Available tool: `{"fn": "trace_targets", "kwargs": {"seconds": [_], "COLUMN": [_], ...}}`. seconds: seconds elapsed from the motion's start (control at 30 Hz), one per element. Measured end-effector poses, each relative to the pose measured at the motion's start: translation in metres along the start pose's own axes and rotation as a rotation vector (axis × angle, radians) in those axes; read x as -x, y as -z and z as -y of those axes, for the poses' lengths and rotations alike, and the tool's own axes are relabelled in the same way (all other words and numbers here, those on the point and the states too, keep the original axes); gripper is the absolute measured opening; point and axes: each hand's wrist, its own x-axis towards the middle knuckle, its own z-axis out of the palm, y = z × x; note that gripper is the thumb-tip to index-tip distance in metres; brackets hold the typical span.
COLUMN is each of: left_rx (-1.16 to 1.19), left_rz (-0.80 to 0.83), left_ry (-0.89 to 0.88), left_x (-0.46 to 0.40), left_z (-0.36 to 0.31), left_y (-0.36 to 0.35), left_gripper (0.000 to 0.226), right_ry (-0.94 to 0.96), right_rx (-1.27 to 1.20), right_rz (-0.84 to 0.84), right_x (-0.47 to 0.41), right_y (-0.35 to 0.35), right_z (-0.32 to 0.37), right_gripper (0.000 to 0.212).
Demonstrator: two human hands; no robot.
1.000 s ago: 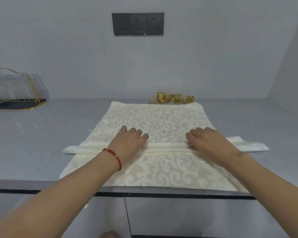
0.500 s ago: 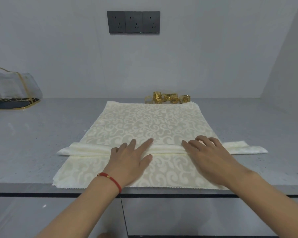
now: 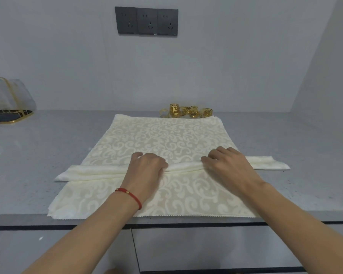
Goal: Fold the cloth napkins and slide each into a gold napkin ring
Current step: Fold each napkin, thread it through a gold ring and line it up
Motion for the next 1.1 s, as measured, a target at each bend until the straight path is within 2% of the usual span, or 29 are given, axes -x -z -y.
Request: {"fn": "trace_targets", "kwargs": {"seconds": [0.1, 0.23, 0.27, 0.33, 0.4, 0.43, 0.5, 0.57, 0.67, 0.8, 0.9, 0.97, 1.03, 1.07, 1.1], "left_rx": [0.124, 0.229, 0.234, 0.218, 0.234, 0.238, 0.241, 0.257, 0.29, 0.477, 0.368, 0.25, 0.202, 0.181, 0.164], "left_rz": [0.052, 0.057, 0.05, 0.033, 0.031, 0.051, 0.097, 0.116, 0.094, 0.022, -0.041, 0.019, 0.063, 0.073, 0.089], "left_ry": [0.03, 0.022, 0.027, 0.032, 0.052, 0.068, 0.097, 0.109, 0.115, 0.224, 0.257, 0.262, 0.261, 0.262, 0.257], "left_x": [0.003, 0.016, 0.018, 0.02, 0.02, 0.019, 0.019, 0.019, 0.019, 0.015, 0.005, -0.001, -0.003, -0.003, -0.003], "left_z": [0.002, 0.0, -0.003, -0.005, -0.002, 0.0, 0.003, 0.003, 0.002, 0.003, 0.014, 0.018, 0.018, 0.017, 0.015], "left_y": [-0.006, -0.009, -0.009, -0.01, -0.014, -0.016, -0.017, -0.018, -0.016, -0.004, -0.005, -0.006, -0.007, -0.007, -0.006], "left_gripper": [0.032, 0.026, 0.026, 0.028, 0.03, 0.034, 0.047, 0.046, 0.033, 0.04, 0.039, 0.04, 0.036, 0.029, 0.021], "right_ry": [-0.039, -0.385, -0.43, -0.443, -0.409, -0.395, -0.387, -0.4, -0.446, -0.547, -0.492, -0.433, -0.276, -0.161, -0.069], "right_rx": [-0.108, -0.531, -0.5, -0.371, -0.424, -0.486, -0.571, -0.603, -0.513, -0.434, -0.37, -0.179, 0.0, -0.009, -0.134], "right_rz": [0.093, 0.315, 0.334, 0.177, 0.059, 0.085, 0.27, 0.418, 0.472, 0.503, 0.47, 0.389, 0.267, 0.202, 0.172], "right_x": [0.001, -0.009, -0.019, -0.048, -0.08, -0.092, -0.104, -0.099, -0.077, -0.054, -0.051, -0.052, -0.056, -0.06, -0.063], "right_y": [-0.002, 0.027, 0.035, 0.039, 0.036, 0.029, 0.006, -0.014, -0.03, -0.035, -0.035, -0.032, -0.021, -0.018, -0.017], "right_z": [0.001, 0.007, 0.013, 0.035, 0.066, 0.079, 0.096, 0.095, 0.073, 0.038, 0.04, 0.043, 0.042, 0.042, 0.041], "right_gripper": [0.02, 0.022, 0.02, 0.021, 0.03, 0.038, 0.055, 0.068, 0.08, 0.082, 0.077, 0.071, 0.065, 0.06, 0.056]}}
